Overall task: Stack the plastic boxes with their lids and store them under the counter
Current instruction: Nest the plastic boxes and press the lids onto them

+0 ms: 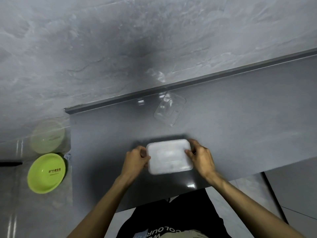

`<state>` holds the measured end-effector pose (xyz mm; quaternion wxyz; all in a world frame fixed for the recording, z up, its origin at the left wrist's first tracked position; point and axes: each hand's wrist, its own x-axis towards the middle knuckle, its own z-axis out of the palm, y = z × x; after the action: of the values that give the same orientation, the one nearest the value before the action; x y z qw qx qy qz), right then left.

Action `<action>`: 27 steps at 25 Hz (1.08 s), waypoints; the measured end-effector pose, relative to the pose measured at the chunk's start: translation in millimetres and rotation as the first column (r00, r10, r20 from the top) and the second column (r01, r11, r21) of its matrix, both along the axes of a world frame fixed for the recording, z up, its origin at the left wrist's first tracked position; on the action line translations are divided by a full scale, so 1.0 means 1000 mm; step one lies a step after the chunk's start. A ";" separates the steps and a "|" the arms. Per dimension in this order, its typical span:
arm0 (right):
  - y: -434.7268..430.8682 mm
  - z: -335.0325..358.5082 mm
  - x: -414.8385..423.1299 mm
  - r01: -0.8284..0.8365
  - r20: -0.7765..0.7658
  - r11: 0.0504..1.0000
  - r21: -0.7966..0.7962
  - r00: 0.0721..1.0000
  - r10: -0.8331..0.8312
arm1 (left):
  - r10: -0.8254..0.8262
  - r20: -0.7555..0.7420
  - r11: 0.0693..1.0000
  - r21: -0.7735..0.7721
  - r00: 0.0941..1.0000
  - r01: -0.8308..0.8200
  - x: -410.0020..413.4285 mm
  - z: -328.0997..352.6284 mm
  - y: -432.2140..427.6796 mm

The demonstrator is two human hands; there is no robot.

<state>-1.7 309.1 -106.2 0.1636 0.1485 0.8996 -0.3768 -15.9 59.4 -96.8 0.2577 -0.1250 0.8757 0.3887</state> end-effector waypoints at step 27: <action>0.039 -0.017 -0.031 -0.174 0.076 0.983 0.056 0.983 0.169 | -0.137 -0.098 0.974 -0.193 0.986 0.116 -0.095 -0.015 0.023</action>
<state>-33.1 348.0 -123.5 0.2223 0.0886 0.9140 -0.3276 -111.3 82.9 -112.1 0.2200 -0.0708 0.9275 0.2940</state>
